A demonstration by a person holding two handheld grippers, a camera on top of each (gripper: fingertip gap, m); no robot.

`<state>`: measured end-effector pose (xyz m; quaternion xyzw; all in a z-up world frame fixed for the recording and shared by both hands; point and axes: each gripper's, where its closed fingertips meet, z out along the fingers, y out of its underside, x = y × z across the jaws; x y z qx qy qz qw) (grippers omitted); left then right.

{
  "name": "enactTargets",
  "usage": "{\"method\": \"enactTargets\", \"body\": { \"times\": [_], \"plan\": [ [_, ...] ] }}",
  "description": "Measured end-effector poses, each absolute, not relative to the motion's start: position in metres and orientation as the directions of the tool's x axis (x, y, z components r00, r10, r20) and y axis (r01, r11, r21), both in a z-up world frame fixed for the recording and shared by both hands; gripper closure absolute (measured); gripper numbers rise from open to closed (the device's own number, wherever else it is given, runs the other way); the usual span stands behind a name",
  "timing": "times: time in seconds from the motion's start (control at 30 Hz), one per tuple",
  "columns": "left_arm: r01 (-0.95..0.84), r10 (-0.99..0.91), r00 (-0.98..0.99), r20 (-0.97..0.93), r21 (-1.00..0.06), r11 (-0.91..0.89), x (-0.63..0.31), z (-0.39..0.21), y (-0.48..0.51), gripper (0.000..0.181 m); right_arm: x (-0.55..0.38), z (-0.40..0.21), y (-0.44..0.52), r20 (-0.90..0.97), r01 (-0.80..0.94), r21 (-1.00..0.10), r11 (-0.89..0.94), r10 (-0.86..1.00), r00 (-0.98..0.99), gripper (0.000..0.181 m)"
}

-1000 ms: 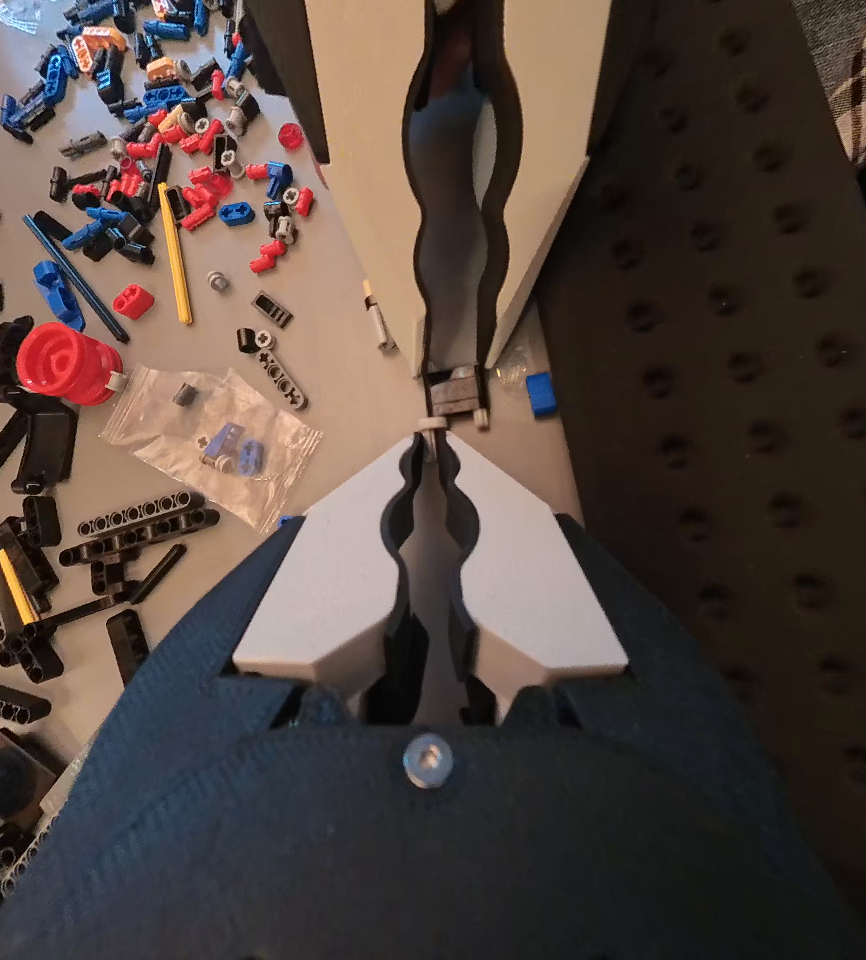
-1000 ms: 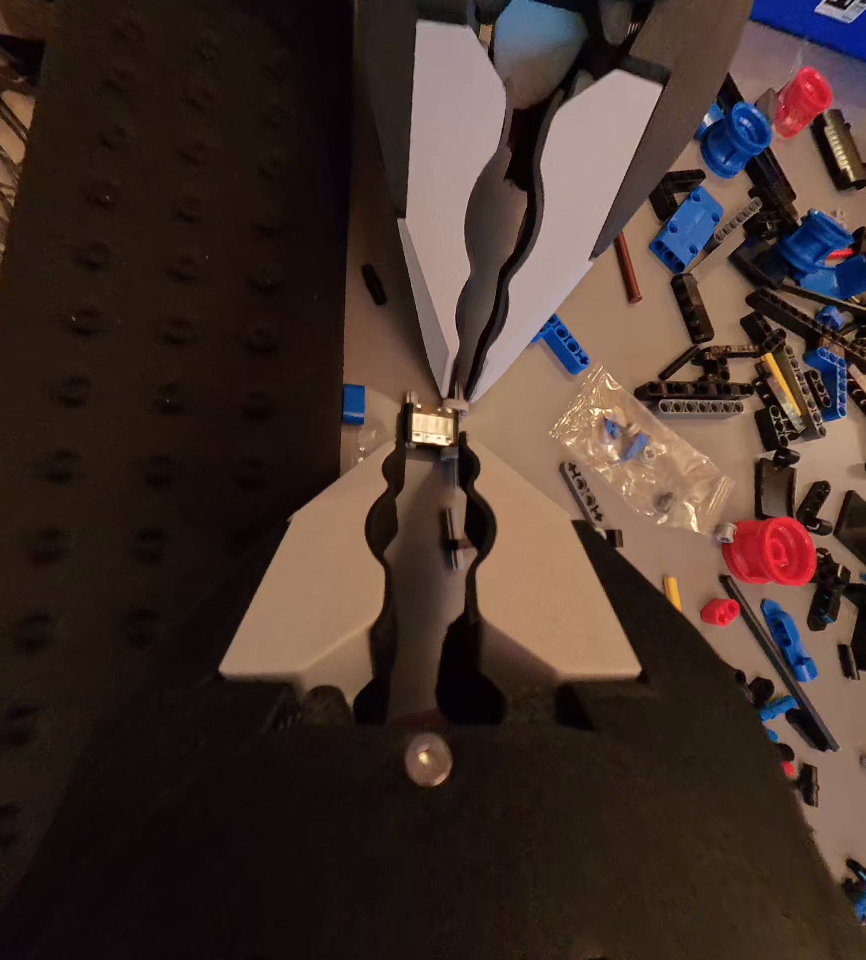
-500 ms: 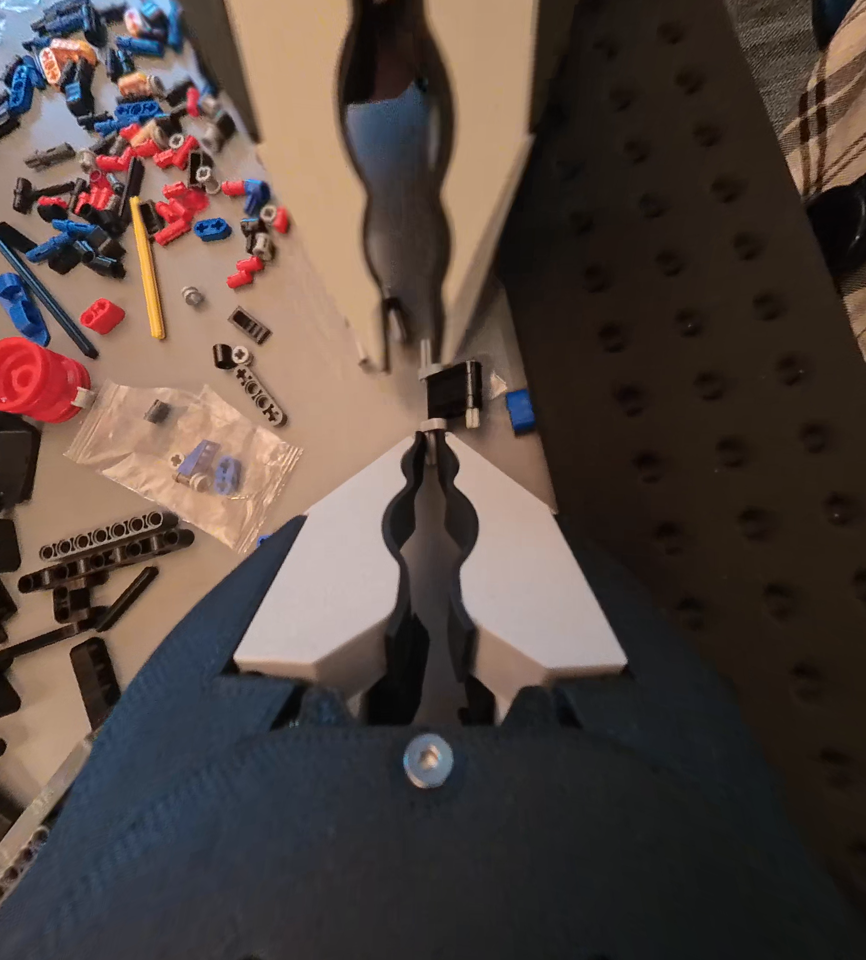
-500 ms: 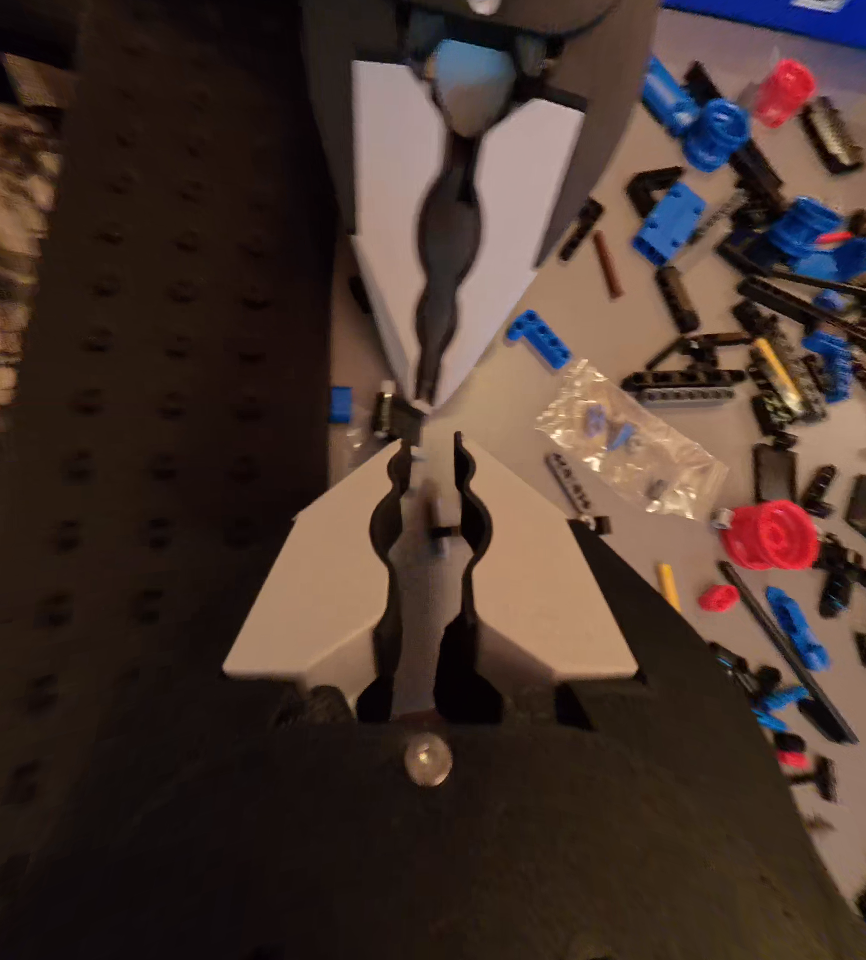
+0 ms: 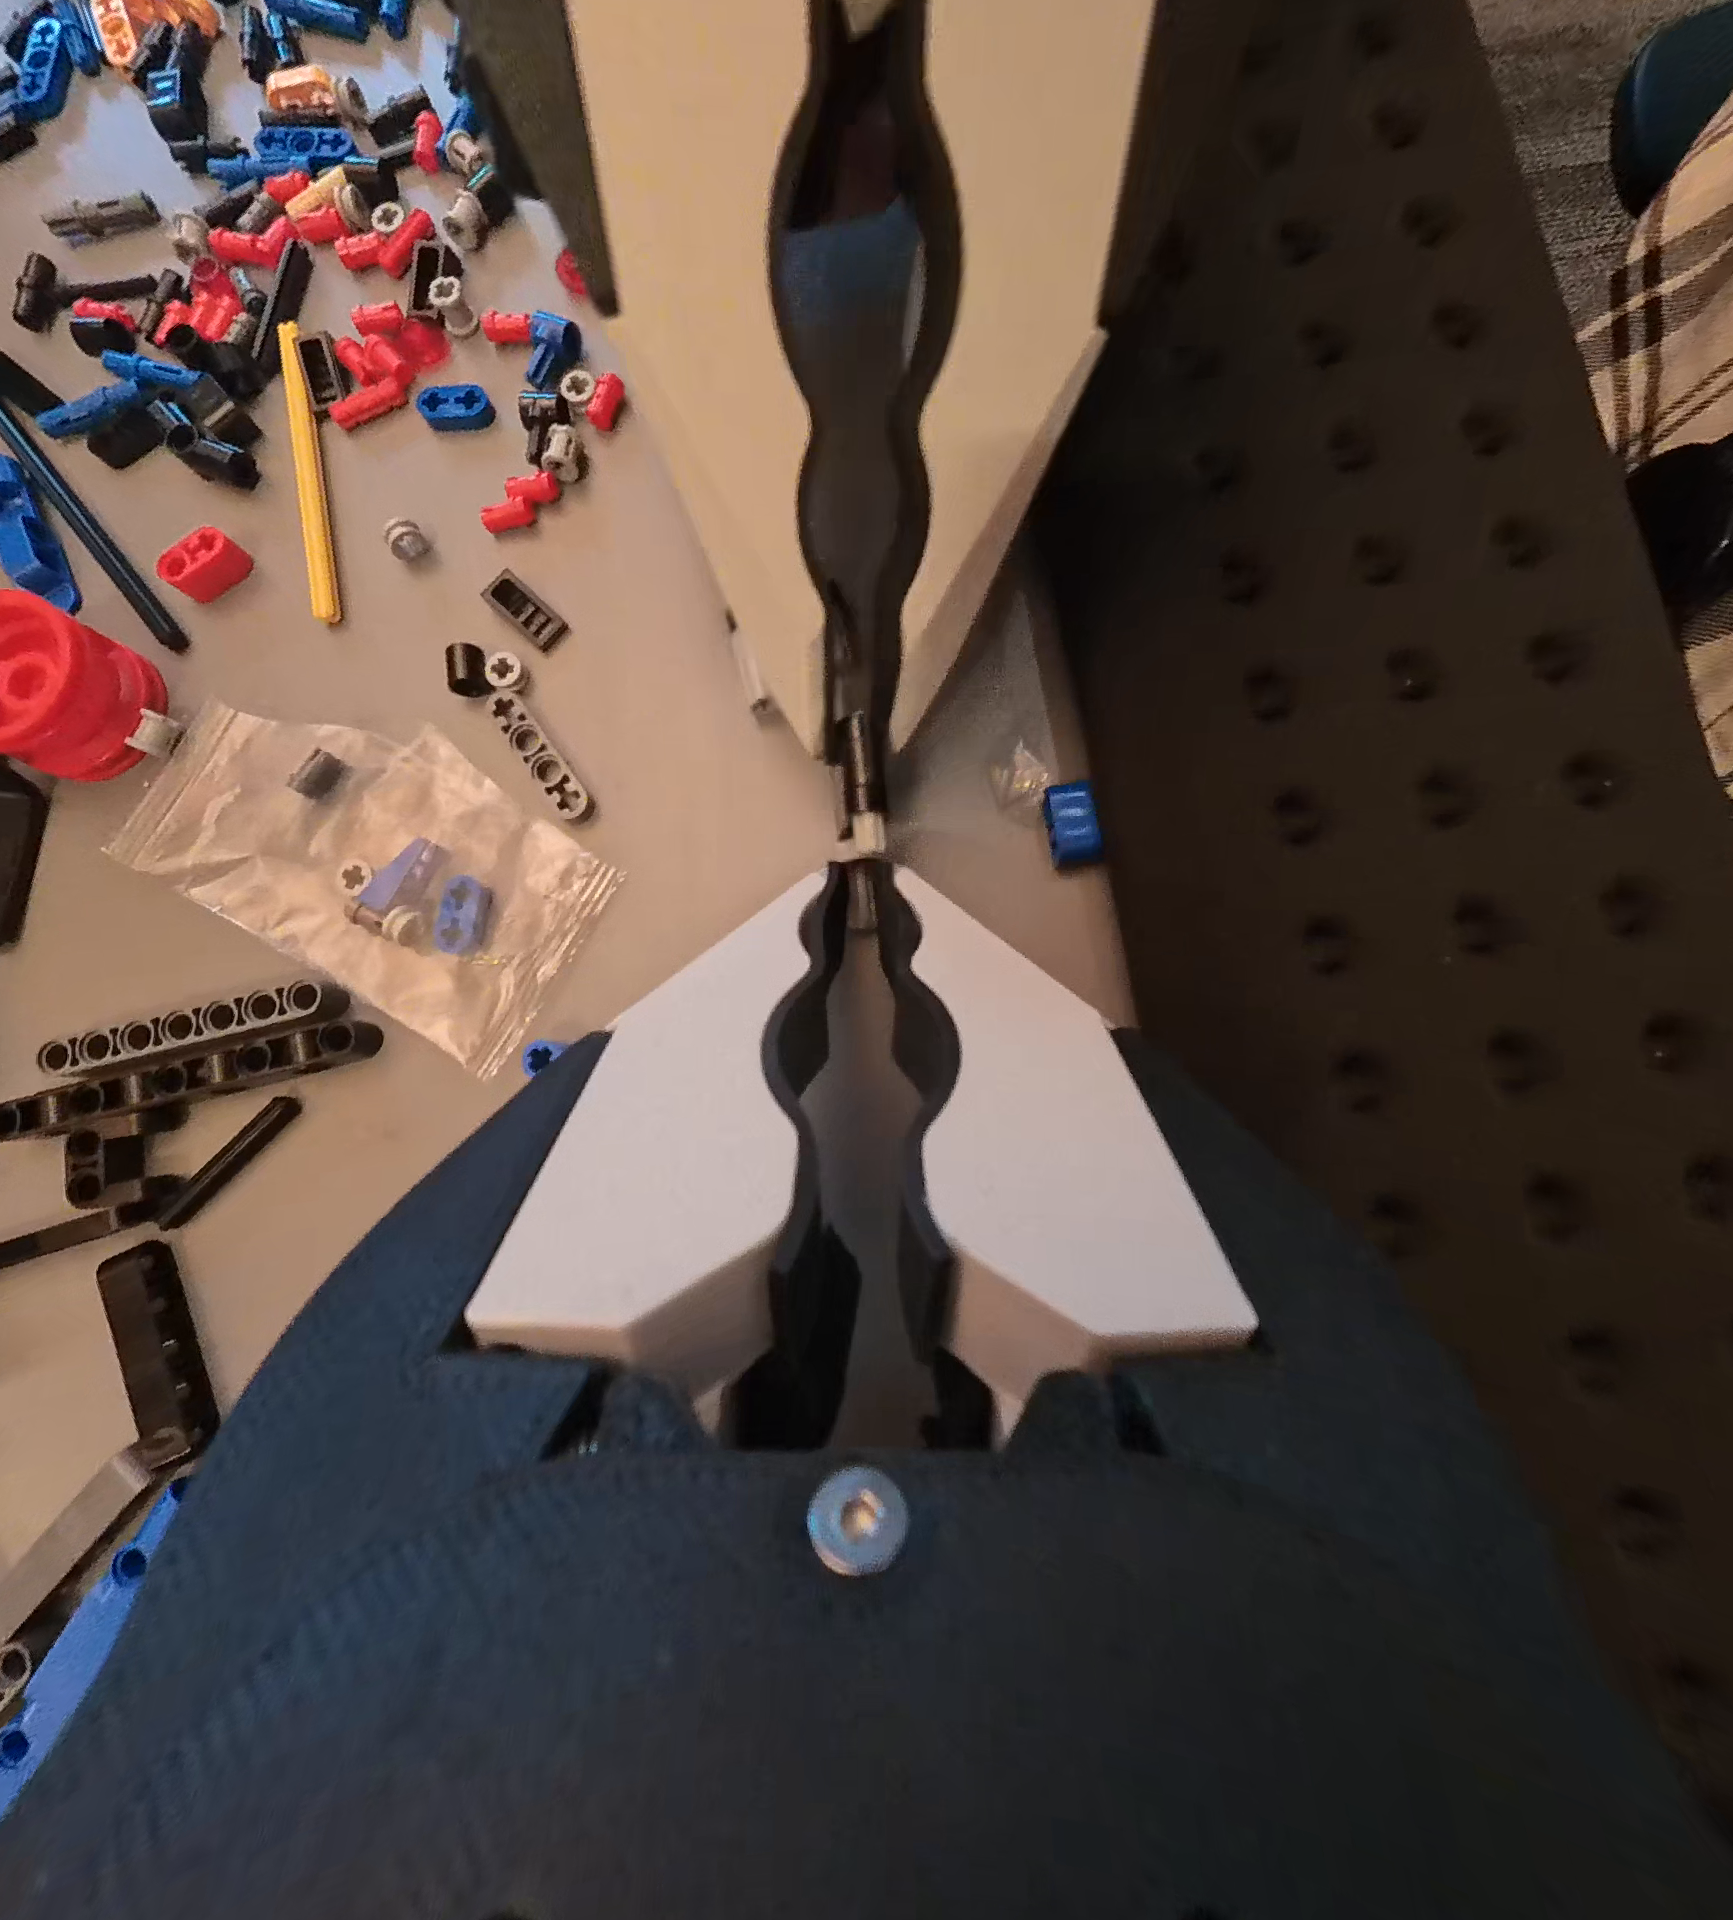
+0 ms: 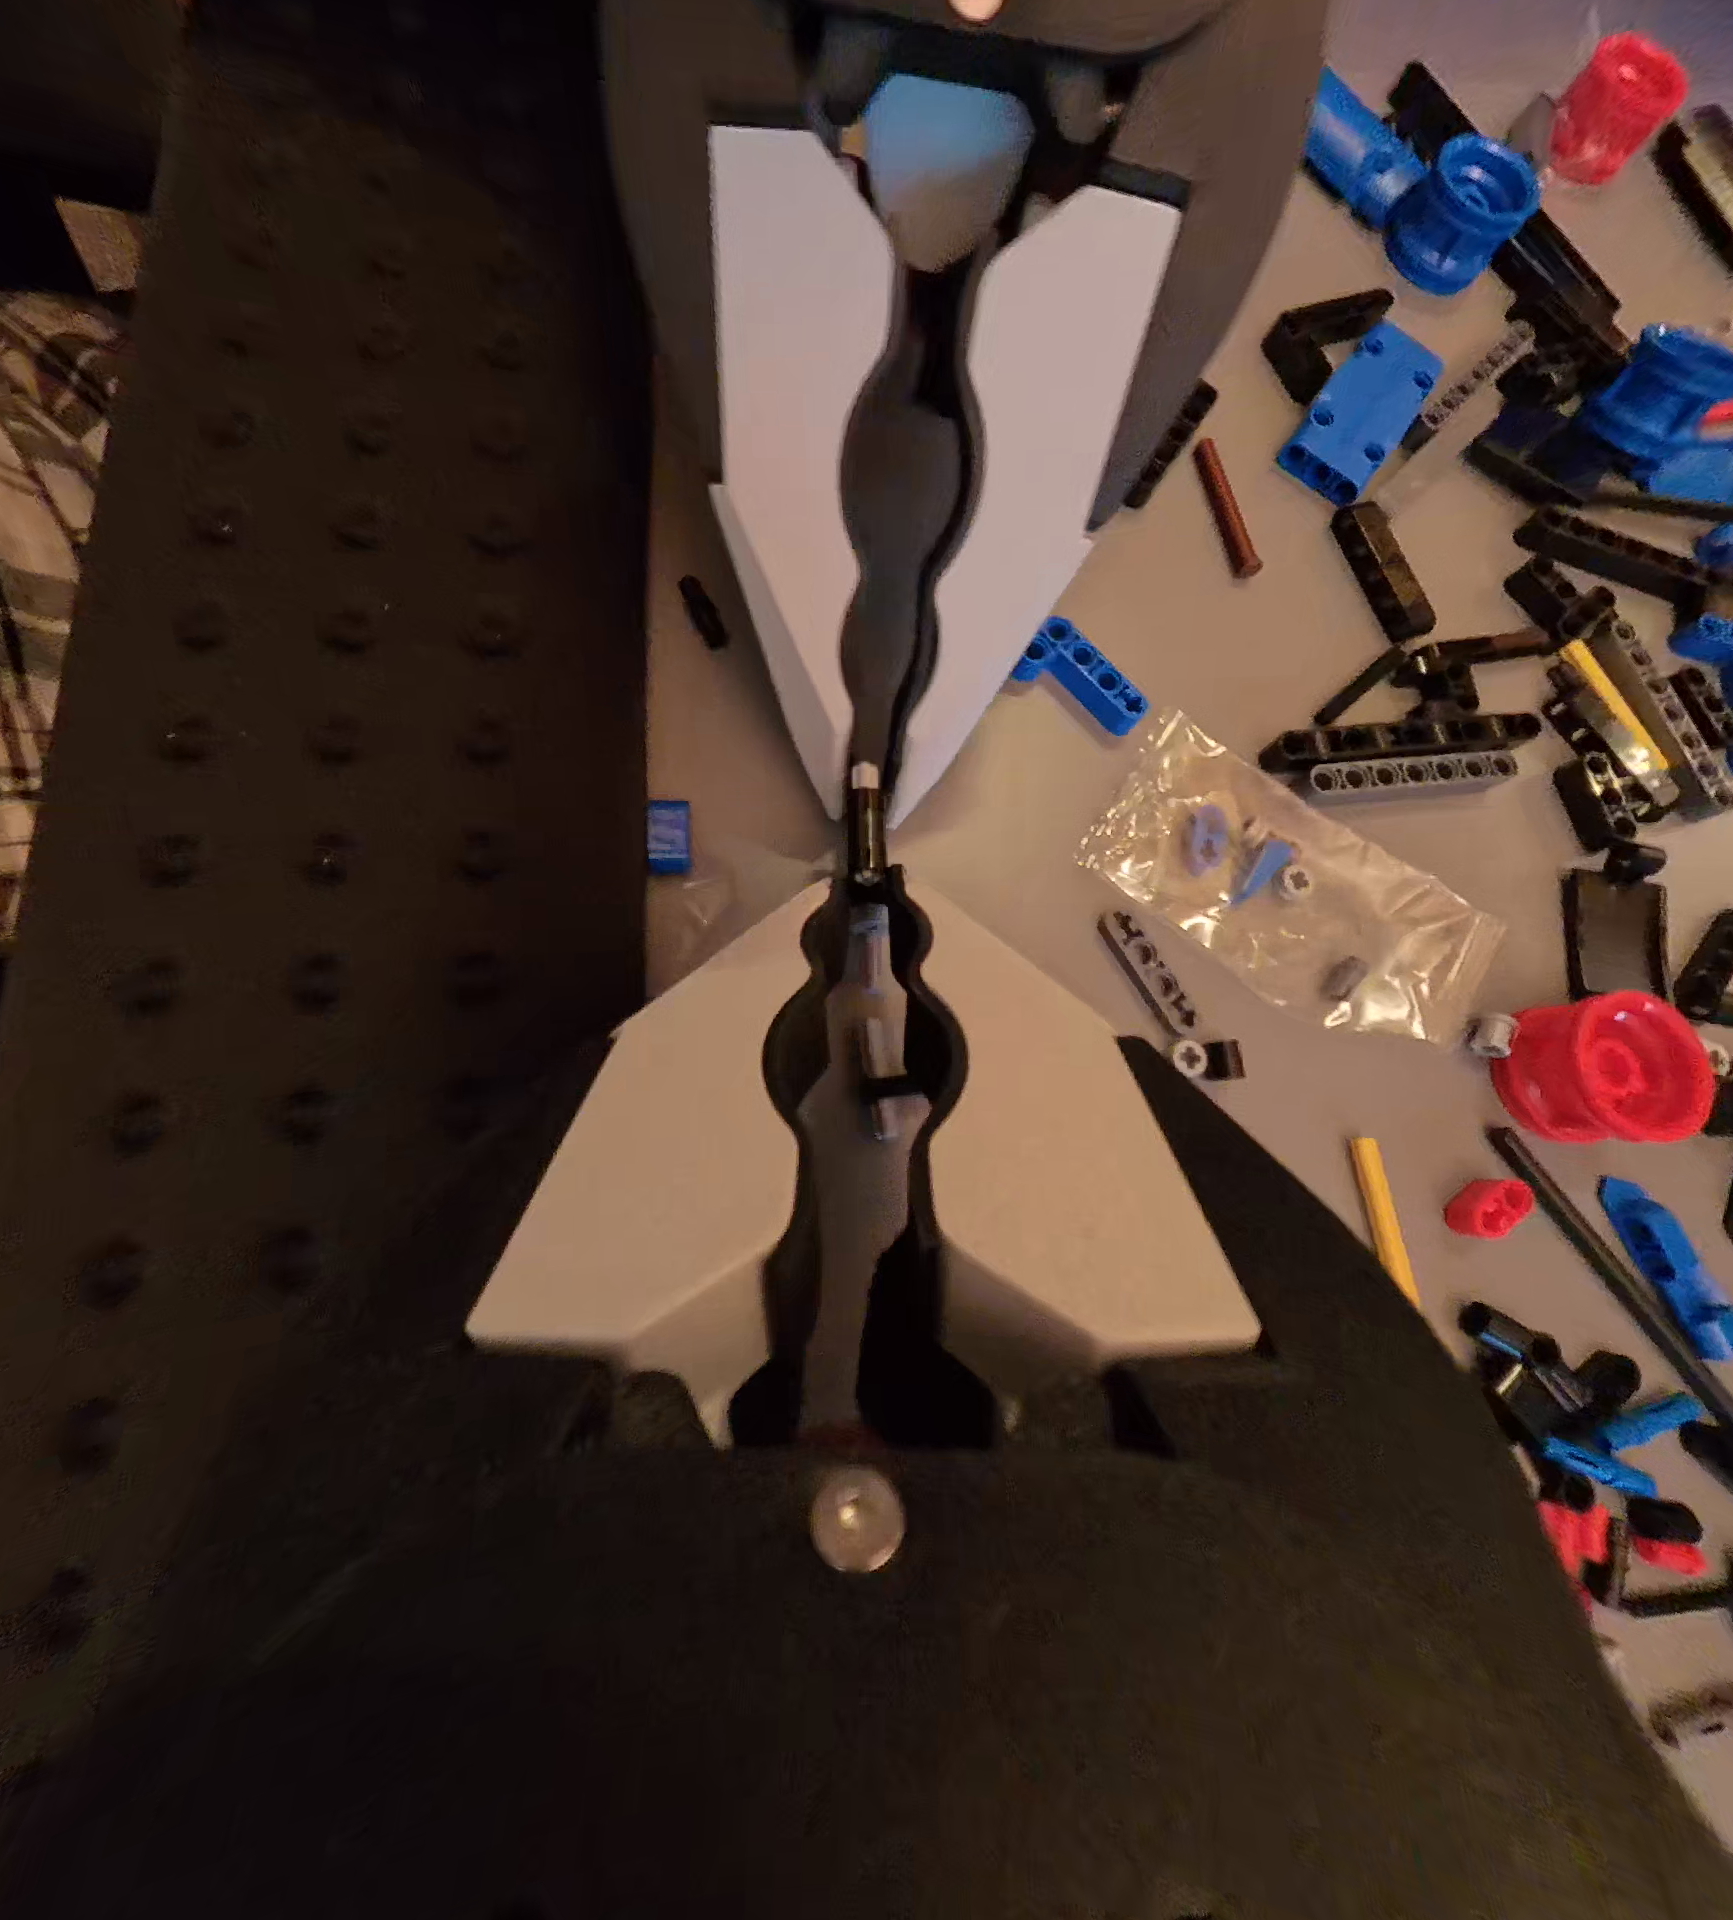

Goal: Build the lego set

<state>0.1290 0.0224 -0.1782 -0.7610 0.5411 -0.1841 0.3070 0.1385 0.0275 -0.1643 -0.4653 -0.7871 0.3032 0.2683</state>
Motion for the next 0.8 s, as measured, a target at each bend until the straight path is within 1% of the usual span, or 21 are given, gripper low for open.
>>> {"method": "enactTargets", "body": {
  "times": [0.1,0.17,0.33,0.4,0.47,0.6,0.67,0.7,0.8],
  "plan": [
    [-0.712,-0.939,0.341,-0.053,-0.666,-0.22,0.129,-0.178,0.021,0.175,0.137,-0.166,0.035,0.095,0.607,-0.723,0.33,0.918,-0.385,0.176],
    [-0.715,-0.939,0.339,-0.057,-0.665,-0.218,0.129,-0.178,0.021,0.175,0.136,-0.166,0.036,0.022,0.63,-0.729,0.267,0.93,-0.368,0.176],
    [-0.715,-0.938,0.342,-0.056,-0.664,-0.221,0.129,-0.178,0.022,0.173,0.135,-0.166,0.038,-0.062,0.673,-0.71,0.206,0.934,-0.351,0.176],
    [-0.721,-0.929,0.363,-0.078,-0.655,-0.227,0.124,-0.178,0.025,0.162,0.134,-0.166,0.042,-0.088,0.689,-0.702,0.179,0.939,-0.334,0.176],
    [-0.719,-0.922,0.375,-0.093,-0.657,-0.226,0.121,-0.176,0.027,0.157,0.133,-0.167,0.043,-0.117,0.704,-0.692,0.155,0.939,-0.322,0.176],
    [-0.708,-0.906,0.402,-0.137,-0.674,-0.212,0.12,-0.168,0.034,0.159,0.131,-0.167,0.043,-0.19,0.739,-0.665,0.107,0.933,-0.306,0.176],
    [-0.682,-0.901,0.418,-0.118,-0.696,-0.225,0.123,-0.164,0.036,0.164,0.129,-0.167,0.044,-0.217,0.753,-0.651,0.091,0.929,-0.3,0.176],
    [-0.67,-0.891,0.441,-0.108,-0.7,-0.247,0.121,-0.163,0.04,0.17,0.128,-0.167,0.044,-0.233,0.759,-0.646,0.081,0.926,-0.298,0.176],
    [-0.633,-0.876,0.481,-0.038,-0.707,-0.317,0.118,-0.166,0.044,0.173,0.126,-0.17,0.048,-0.244,0.771,-0.633,0.072,0.926,-0.287,0.172]
  ]
}}
